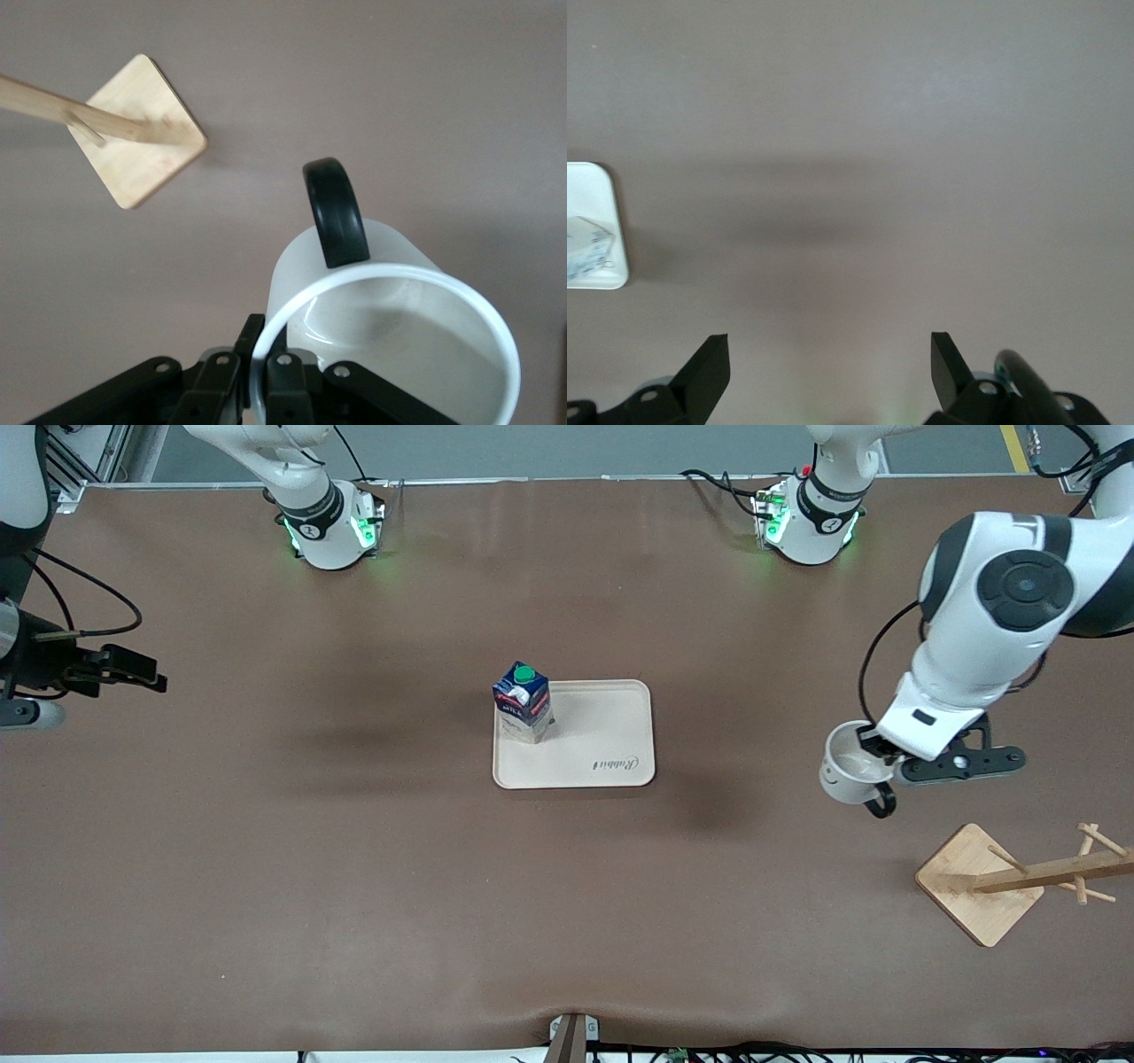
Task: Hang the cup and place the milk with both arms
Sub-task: 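Hang the mug handle on the stand peg while the right gripper grasps the milk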
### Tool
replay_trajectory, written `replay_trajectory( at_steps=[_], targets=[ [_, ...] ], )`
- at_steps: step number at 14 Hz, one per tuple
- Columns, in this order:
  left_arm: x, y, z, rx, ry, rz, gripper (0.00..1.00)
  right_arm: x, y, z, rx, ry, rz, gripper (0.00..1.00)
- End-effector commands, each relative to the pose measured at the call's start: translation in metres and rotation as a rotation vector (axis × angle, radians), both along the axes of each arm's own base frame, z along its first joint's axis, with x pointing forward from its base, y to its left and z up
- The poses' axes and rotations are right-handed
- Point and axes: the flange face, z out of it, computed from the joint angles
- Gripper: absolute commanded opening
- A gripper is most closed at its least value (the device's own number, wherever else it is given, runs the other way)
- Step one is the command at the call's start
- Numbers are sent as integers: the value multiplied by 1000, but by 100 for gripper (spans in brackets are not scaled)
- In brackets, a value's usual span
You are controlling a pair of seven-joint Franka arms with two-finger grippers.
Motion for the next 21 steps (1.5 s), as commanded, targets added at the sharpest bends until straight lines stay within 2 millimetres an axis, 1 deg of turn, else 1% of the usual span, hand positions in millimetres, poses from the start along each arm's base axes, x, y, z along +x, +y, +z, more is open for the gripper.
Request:
replay_trajectory(
  at_steps=[1, 2, 4, 5, 6, 7, 9, 10, 11, 12, 13, 14, 15, 16, 17, 18, 19, 20, 21],
  targets=[
    [-6, 29, 16, -9, 21, -83, 0, -3, 43, 8, -1, 21, -82, 100],
    [-7, 45, 22, -42, 25, -91, 0, -5, 59, 10, -5, 20, -76, 100],
    [-6, 80, 26, -86, 39, -143, 0, -5, 73, 8, -3, 24, -56, 100],
    [-6, 96, 28, -100, 42, -182, 0, -6, 97, 8, -2, 19, -30, 100],
    [-4, 110, 30, -122, 40, -203, 0, -6, 117, 7, -9, 12, -50, 100],
    [-1, 124, 36, -140, 25, -214, 0, -7, 143, 7, -19, -5, -104, 100],
    [8, 144, 44, -145, 4, -243, 0, -12, 192, 6, -30, -28, -204, 100],
    [12, 160, 44, -149, 2, -248, 0, -17, 214, -3, -37, -27, -237, 100],
    [16, 169, 45, -153, -4, -263, 0, -23, 235, -12, -40, -29, -250, 100],
    [20, 176, 45, -156, -9, -278, 0, -31, 255, -30, -53, -9, -240, 100],
    [24, 188, 47, -157, -17, -283, 0, -34, 277, -49, -60, -3, -205, 100],
    [28, 195, 46, -160, -21, -295, 0, -41, 310, -59, -50, -23, -166, 100],
    [32, 201, 46, -165, -26, -306, 0, -46, 340, -73, -46, -40, -164, 100],
    [34, 212, 45, -167, -28, -301, 0, -52, 367, -83, -43, -54, -243, 100],
    [34, 214, 43, -168, -27, -306, 0, -64, 400, -96, -49, -60, -334, 100],
    [35, 216, 42, -168, -26, -308, 0, -73, 421, -107, -61, -62, -411, 100],
    [37, 218, 46, -168, -34, -309, 0, -76, 429, -120, -78, -49, -464, 100],
    [37, 221, 46, -168, -38, -310, 0, -81, 435, -134, -107, -27, -474, 100],
    [36, 230, 46, -167, -39, -306, 0, -86, 444, -142, -119, -19, -472, 100]
  ],
)
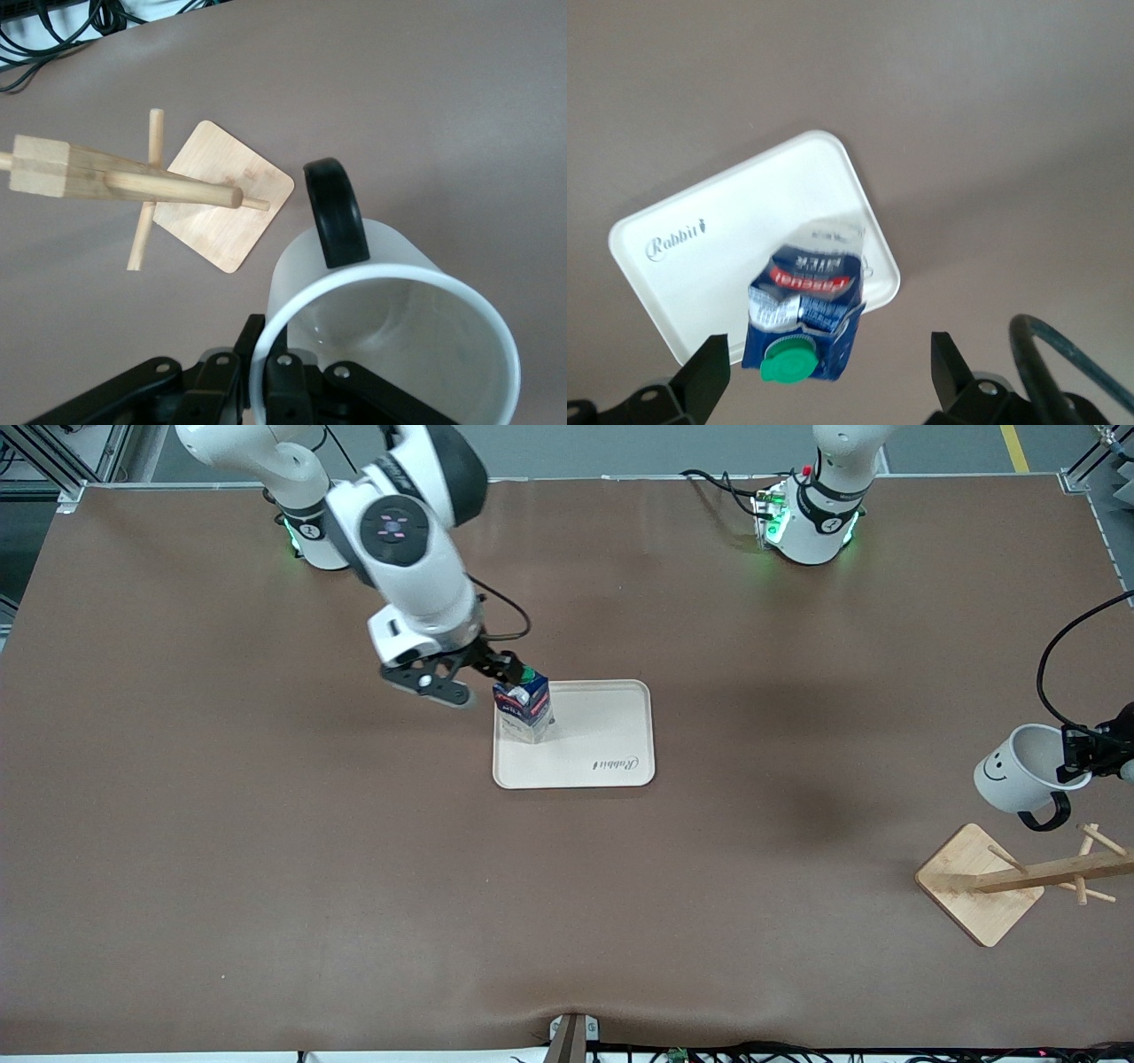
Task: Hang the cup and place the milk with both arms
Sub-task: 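Hang the mug handle on the stand peg while the right gripper grasps the milk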
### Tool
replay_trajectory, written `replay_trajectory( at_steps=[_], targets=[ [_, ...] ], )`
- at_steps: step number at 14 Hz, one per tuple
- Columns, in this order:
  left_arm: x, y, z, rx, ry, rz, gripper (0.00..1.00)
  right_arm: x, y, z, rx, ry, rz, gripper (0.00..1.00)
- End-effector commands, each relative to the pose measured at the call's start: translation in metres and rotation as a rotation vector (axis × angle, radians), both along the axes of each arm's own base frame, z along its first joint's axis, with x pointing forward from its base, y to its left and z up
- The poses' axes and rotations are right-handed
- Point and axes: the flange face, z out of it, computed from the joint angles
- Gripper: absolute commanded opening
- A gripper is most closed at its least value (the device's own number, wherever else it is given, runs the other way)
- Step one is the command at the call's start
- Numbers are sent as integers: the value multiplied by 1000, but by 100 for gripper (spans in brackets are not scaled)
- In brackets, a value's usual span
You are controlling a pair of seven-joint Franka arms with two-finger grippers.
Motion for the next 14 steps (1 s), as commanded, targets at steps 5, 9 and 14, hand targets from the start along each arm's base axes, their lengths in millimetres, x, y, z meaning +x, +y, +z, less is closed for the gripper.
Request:
replay_trajectory(
  at_steps=[5, 9, 14],
  targets=[
    [5, 43, 0, -22, -15, -35, 0, -3, 14, -28, -47, 40, -175, 100],
    [12, 53, -5, -31, -22, -60, 0, 1, 22, -32, -42, 35, -228, 100],
    [18, 56, -7, -38, -28, -62, 0, -4, 50, -66, -29, -7, -273, 100]
  ],
)
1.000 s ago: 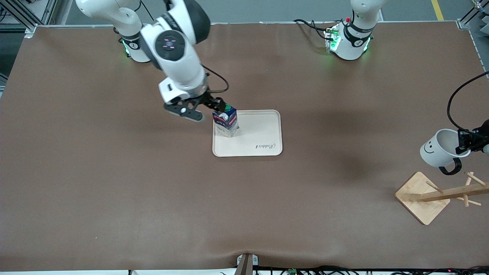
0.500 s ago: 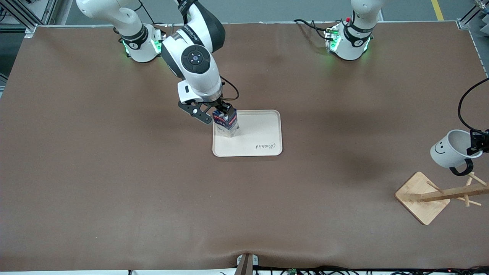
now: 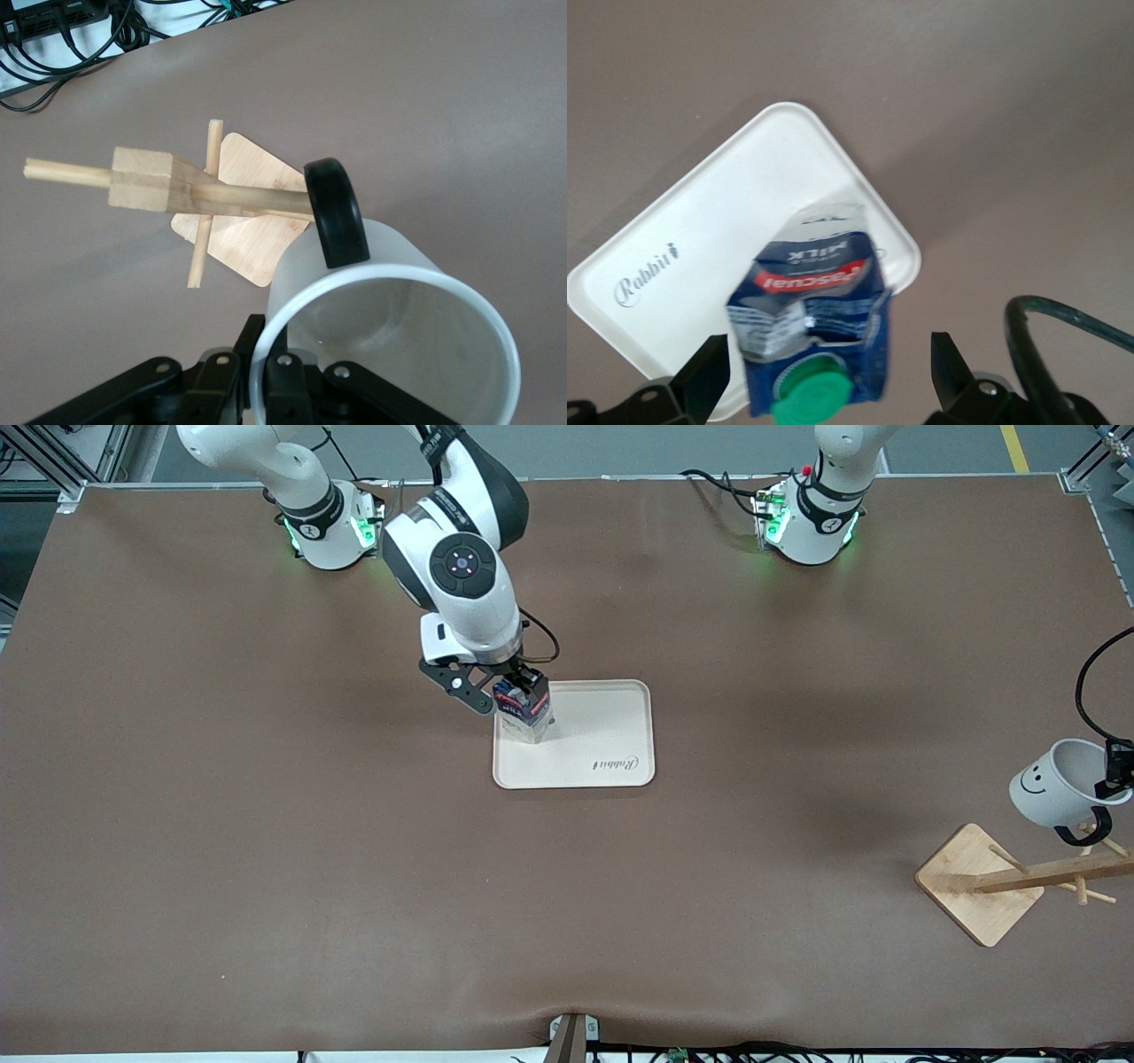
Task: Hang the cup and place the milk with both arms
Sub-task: 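Hang the mug handle on the stand peg while the right gripper grasps the milk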
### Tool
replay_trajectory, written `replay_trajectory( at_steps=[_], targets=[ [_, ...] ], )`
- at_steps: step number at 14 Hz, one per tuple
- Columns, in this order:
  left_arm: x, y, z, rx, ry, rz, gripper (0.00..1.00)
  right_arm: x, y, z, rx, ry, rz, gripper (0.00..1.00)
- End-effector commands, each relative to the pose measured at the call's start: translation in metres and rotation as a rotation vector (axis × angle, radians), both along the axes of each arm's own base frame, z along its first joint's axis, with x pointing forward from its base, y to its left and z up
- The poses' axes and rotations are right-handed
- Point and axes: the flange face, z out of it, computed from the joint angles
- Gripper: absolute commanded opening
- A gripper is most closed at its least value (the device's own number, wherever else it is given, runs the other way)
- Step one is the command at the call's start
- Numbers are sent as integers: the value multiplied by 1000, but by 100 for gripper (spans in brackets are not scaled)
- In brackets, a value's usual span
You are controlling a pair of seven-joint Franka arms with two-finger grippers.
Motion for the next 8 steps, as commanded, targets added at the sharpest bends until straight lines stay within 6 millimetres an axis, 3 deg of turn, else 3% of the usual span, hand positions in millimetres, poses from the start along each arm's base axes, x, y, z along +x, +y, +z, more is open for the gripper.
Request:
replay_trajectory(
  at_steps=[1, 2, 3, 4, 6, 8],
  targets=[
    [4, 5, -2, -16, 0, -22, 0, 0, 17, -15, -4, -18, -40, 100],
    [4, 8, -4, -17, 2, -19, 0, 0, 14, -21, -16, -8, -37, 85],
    [6, 8, -5, -18, 2, -23, 0, 1, 10, -21, -24, 3, -22, 28],
    [8, 10, -4, -19, -4, -28, 0, 5, 8, -16, -14, 11, -54, 0],
    [14, 16, -7, -24, -12, -48, 0, 6, 5, -11, -24, 17, -60, 0],
    [16, 16, -7, -24, -17, -51, 0, 19, -9, 16, -57, 61, -70, 0]
  ],
)
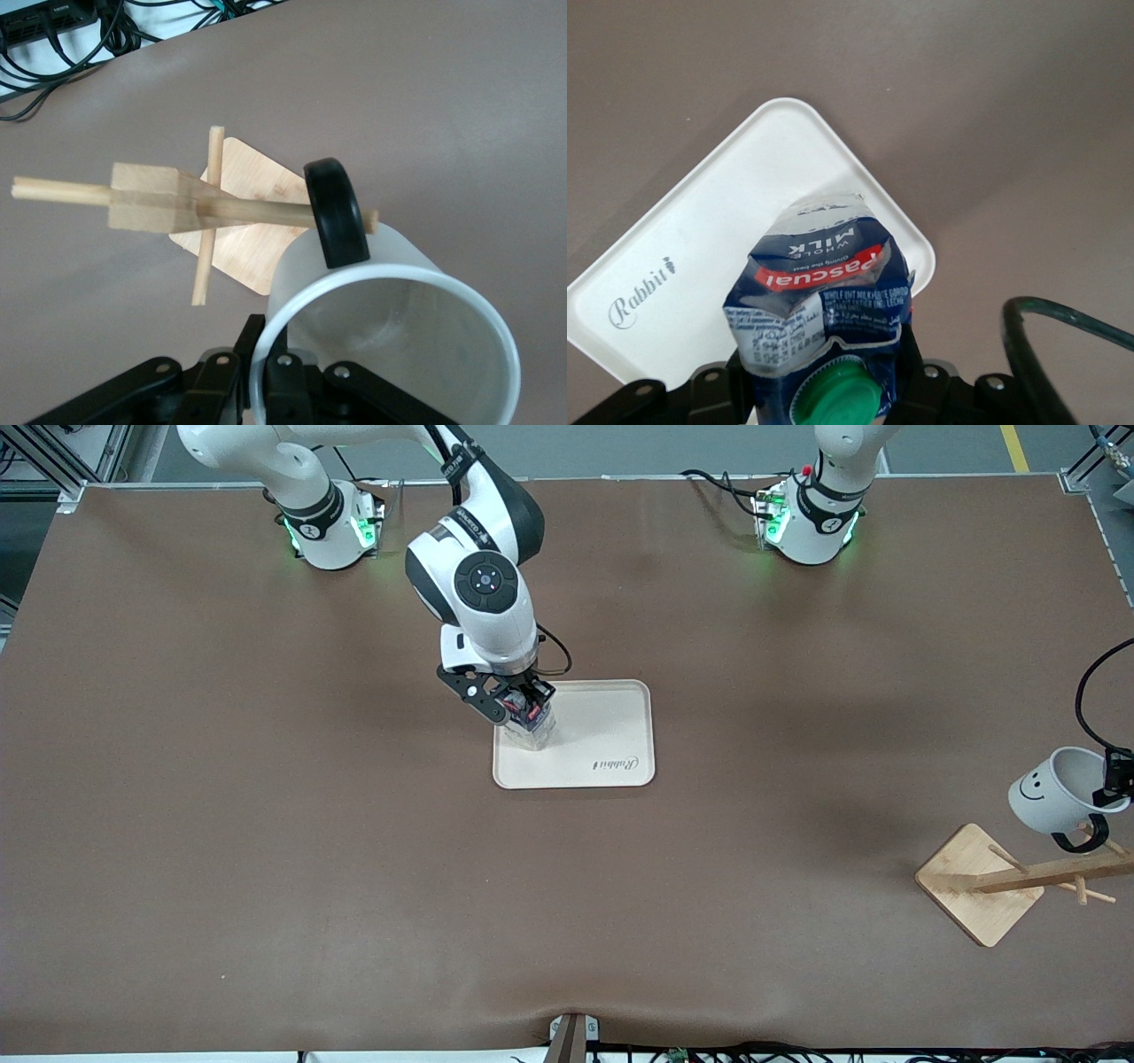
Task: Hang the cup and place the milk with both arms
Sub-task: 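Hang the mug handle on the stand peg while the right gripper grasps the milk, then lift the milk carton with the right gripper and carry it off the tray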
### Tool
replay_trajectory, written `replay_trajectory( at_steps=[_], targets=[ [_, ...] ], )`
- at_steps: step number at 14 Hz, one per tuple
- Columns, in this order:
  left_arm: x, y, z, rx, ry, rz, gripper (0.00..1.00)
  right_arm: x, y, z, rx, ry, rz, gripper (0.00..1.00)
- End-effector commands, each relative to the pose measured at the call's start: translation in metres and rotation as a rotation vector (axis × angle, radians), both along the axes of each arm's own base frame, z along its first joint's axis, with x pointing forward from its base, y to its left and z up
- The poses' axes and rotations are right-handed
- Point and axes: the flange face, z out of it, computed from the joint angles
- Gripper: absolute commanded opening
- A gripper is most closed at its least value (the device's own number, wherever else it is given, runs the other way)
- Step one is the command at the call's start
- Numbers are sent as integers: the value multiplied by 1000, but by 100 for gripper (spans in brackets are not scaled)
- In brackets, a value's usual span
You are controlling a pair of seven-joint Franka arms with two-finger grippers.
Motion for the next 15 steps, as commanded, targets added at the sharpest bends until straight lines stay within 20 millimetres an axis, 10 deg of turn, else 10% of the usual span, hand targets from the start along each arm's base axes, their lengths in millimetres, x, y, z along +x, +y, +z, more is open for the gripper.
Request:
replay_trajectory(
  at_steps=[1, 2, 4, 7, 12, 15],
  targets=[
    [6, 5, 6, -5, -22, -20, 0, 31, -24, 61, -24, 57, -49, 0],
    [8, 3, 3, 1, -20, -25, 0, 41, -37, 88, -29, 102, -42, 0],
    [11, 5, 4, 8, -26, -28, 32, 56, -68, 108, 3, 184, -7, 0],
    [12, 4, 7, 9, -30, -29, 100, 81, -132, 135, 38, 182, 52, 0],
    [11, -6, 14, 10, -26, -36, 100, 109, -275, 167, 95, 219, 177, 0],
    [6, -16, 20, -1, 13, 18, 100, 118, -375, 146, 121, 266, 308, 0]
  ],
)
